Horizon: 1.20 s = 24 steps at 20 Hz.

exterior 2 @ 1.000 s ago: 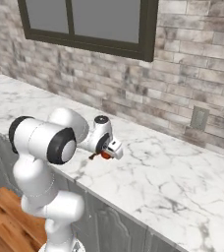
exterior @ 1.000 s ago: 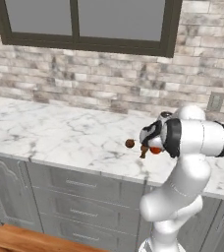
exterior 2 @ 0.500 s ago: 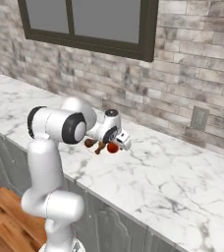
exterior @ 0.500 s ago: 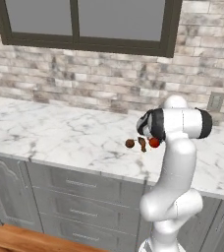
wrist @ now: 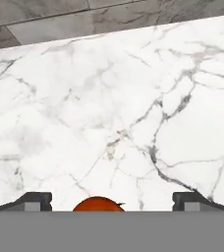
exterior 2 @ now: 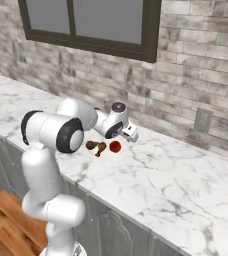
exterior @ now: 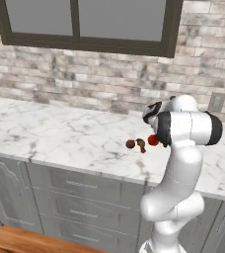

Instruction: Open the fridge, remove the pear, tomato, and chicken drumstick, and place them on any counter.

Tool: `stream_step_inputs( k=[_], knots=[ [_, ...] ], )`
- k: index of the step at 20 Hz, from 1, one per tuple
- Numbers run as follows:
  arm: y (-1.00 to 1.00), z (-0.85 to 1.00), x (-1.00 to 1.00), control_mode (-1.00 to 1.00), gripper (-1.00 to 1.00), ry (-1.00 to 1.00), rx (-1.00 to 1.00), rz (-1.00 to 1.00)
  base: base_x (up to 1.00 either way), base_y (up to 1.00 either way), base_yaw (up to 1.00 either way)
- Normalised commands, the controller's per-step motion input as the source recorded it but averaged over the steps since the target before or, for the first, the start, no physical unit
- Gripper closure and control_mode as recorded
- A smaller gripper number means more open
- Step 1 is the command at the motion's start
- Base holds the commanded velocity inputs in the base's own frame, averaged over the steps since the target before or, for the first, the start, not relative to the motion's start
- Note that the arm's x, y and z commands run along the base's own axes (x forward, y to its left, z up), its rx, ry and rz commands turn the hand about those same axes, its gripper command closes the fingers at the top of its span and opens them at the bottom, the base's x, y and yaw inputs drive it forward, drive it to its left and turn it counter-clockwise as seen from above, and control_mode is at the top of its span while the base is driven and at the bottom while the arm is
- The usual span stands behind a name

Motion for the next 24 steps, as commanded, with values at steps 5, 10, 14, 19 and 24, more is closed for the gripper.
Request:
stream_step_inputs(
  k=[5, 10, 14, 19, 24],
  knots=[
    [0.5, 0.98, -1.0, -1.0, -1.0, -0.2, -0.03, 0.0, 0.0, 0.0, 0.0],
    [0.8, 0.83, -1.0, -1.0, -1.0, -0.05, -0.05, 0.0, 0.0, 0.0, 0.0],
    [0.9, 0.8, -1.0, -1.0, -1.0, 0.0, -0.02, 0.0, 0.0, 0.0, 0.0],
    [0.82, 0.99, -1.0, -1.0, -1.0, 0.0, -0.02, 0.0, 0.0, 0.0, 0.0],
    [0.62, 1.0, -1.0, -1.0, -1.0, 0.06, 0.0, 0.0, 0.0, 0.0, 0.0]
  ],
)
